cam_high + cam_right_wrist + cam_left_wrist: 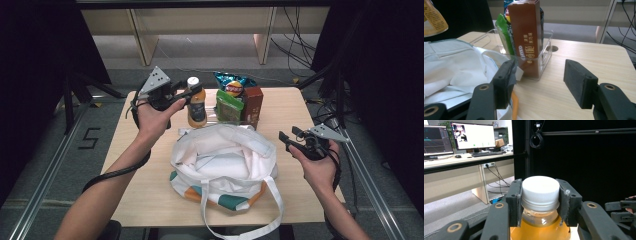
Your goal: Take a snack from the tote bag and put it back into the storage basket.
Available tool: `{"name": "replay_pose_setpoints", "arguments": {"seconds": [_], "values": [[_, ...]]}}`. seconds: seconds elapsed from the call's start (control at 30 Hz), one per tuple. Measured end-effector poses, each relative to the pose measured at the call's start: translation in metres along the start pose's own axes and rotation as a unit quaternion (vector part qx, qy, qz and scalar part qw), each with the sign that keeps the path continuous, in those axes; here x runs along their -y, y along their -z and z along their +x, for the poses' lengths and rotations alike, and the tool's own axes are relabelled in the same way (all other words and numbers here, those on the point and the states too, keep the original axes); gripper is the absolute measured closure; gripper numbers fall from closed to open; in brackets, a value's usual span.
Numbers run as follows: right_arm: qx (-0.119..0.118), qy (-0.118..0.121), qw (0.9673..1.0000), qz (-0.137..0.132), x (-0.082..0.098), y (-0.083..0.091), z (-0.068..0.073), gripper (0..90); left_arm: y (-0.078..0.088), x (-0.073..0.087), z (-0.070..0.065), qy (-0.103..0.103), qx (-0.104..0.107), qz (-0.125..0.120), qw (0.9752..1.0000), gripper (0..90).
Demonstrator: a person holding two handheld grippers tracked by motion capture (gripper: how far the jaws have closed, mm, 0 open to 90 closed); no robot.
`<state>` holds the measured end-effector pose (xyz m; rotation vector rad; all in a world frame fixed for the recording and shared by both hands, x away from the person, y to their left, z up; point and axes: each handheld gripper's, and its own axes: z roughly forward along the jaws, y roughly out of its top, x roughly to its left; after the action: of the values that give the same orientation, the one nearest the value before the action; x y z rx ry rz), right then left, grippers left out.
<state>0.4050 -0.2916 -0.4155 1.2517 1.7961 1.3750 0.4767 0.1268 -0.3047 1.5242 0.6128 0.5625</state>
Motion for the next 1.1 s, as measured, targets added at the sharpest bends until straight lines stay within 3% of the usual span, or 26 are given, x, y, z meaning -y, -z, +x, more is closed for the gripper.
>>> {"name": "replay_pose_setpoints", "arguments": {"seconds": [0.1,0.23,0.27,0.47,0.57,0.63,0.67,1.1], "values": [[-0.001,0.013,0.9999,-0.002,0.000,-0.001,-0.002,43.1,-0.001,0.001,0.001,0.000,0.002,-0.001,1.0000,58.7],[-0.008,0.009,0.9999,0.001,0.000,-0.001,-0.002,43.1,-0.003,0.000,0.003,0.000,0.000,-0.001,1.0000,58.7],[-0.004,-0.003,1.0000,0.005,0.000,0.000,0.000,43.1,-0.004,0.000,0.003,-0.001,-0.001,-0.001,1.0000,58.7],[-0.001,0.006,1.0000,-0.001,0.000,0.000,-0.001,43.1,-0.008,-0.001,0.007,-0.005,-0.003,0.001,1.0000,58.7],[-0.006,-0.009,0.9999,0.005,0.000,0.000,0.001,43.1,-0.010,0.000,0.008,-0.003,-0.006,0.002,1.0000,58.8],[-0.005,-0.004,1.0000,0.003,0.000,0.000,0.000,43.2,-0.011,0.001,0.009,-0.001,-0.005,0.003,1.0000,58.7],[-0.008,0.009,0.9999,-0.002,0.000,-0.001,-0.002,43.1,-0.011,0.001,0.010,-0.001,-0.005,0.002,1.0000,58.7],[-0.004,0.009,0.9999,-0.002,0.000,-0.001,-0.003,43.1,-0.019,0.004,0.014,-0.007,-0.002,0.004,1.0000,58.7]]}}
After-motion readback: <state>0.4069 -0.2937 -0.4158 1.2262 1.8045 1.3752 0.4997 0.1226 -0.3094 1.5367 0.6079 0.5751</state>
